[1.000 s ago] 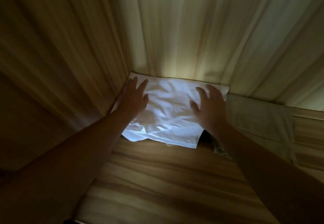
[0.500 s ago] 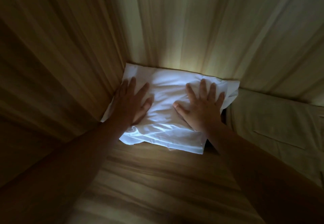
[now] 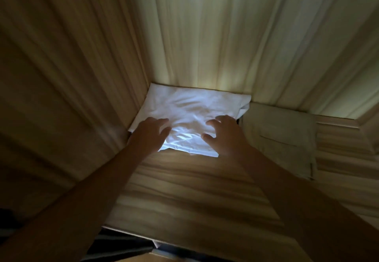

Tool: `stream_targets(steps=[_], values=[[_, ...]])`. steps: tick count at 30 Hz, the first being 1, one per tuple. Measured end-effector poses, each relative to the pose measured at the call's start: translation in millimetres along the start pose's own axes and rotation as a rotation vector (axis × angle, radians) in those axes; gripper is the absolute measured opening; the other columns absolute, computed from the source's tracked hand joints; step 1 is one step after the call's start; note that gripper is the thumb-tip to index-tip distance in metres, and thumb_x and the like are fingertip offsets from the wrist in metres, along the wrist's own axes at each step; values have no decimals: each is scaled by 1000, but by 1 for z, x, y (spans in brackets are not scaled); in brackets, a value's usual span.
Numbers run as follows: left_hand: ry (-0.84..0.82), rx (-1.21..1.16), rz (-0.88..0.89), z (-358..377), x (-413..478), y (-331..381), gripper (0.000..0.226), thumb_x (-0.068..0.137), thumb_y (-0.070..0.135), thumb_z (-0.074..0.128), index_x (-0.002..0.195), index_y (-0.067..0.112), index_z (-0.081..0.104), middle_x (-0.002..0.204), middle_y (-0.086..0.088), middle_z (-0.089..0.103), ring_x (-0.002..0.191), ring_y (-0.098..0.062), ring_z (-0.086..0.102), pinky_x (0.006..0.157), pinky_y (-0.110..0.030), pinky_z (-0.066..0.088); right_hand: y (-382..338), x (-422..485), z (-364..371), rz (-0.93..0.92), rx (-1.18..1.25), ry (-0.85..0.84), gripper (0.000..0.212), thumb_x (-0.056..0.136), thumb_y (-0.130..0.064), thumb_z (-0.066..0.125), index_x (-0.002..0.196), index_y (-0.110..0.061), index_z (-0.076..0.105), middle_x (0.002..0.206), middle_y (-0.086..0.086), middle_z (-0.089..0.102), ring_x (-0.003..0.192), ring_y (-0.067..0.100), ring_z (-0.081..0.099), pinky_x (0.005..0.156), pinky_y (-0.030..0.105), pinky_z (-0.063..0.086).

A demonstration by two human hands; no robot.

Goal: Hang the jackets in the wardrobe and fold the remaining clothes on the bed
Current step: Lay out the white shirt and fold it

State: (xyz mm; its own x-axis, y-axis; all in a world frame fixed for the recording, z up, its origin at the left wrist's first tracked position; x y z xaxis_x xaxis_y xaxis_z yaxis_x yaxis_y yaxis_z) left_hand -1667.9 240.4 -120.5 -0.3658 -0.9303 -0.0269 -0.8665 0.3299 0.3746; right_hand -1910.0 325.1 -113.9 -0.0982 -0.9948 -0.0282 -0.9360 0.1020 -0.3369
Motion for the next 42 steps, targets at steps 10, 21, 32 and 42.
stream_targets(steps=[10, 21, 32, 42], values=[[-294, 29, -33, -31, -134, 1, 40, 92, 47, 68, 125, 25, 64, 116, -3, 70, 106, -15, 65, 93, -28, 48, -26, -107, -37, 36, 75, -475, 71, 93, -61, 57, 153, -28, 39, 159, -4, 38, 141, 18, 42, 109, 34, 39], [-378, 45, -40, -40, -227, -16, 52, 94, 55, 60, 137, 28, 54, 130, 3, 61, 120, -15, 56, 99, -28, 44, -86, -172, -25, -19, -59, -521, 64, 98, -58, 52, 152, -26, 40, 158, -2, 38, 141, 21, 40, 108, 32, 34], [-428, 12, -156, -73, -395, -104, 44, 97, 49, 56, 134, 26, 56, 132, 0, 63, 121, -21, 58, 95, -31, 45, -186, -275, 7, -44, -107, -510, 36, 95, -51, 60, 114, -21, 64, 117, -2, 63, 105, 20, 60, 79, 29, 43], [-342, -41, -458, -128, -552, -232, 48, 99, 46, 56, 139, 21, 52, 135, -4, 62, 116, -21, 61, 95, -32, 48, -325, -313, 56, -163, -138, -540, 47, 91, -54, 65, 127, -25, 61, 126, 1, 64, 96, 14, 55, 82, 30, 42]])
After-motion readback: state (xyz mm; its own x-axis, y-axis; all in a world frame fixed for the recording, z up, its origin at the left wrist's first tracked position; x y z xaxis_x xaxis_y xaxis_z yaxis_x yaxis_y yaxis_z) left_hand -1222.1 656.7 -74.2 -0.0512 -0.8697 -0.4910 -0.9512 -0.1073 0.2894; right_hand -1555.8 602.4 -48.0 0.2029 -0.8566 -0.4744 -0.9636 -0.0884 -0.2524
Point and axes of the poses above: each hand's wrist, its own x-axis towards the middle knuckle, its own z-axis out of the palm, y = z × x, the point moved 1 cm from there along x, towards the middle knuckle
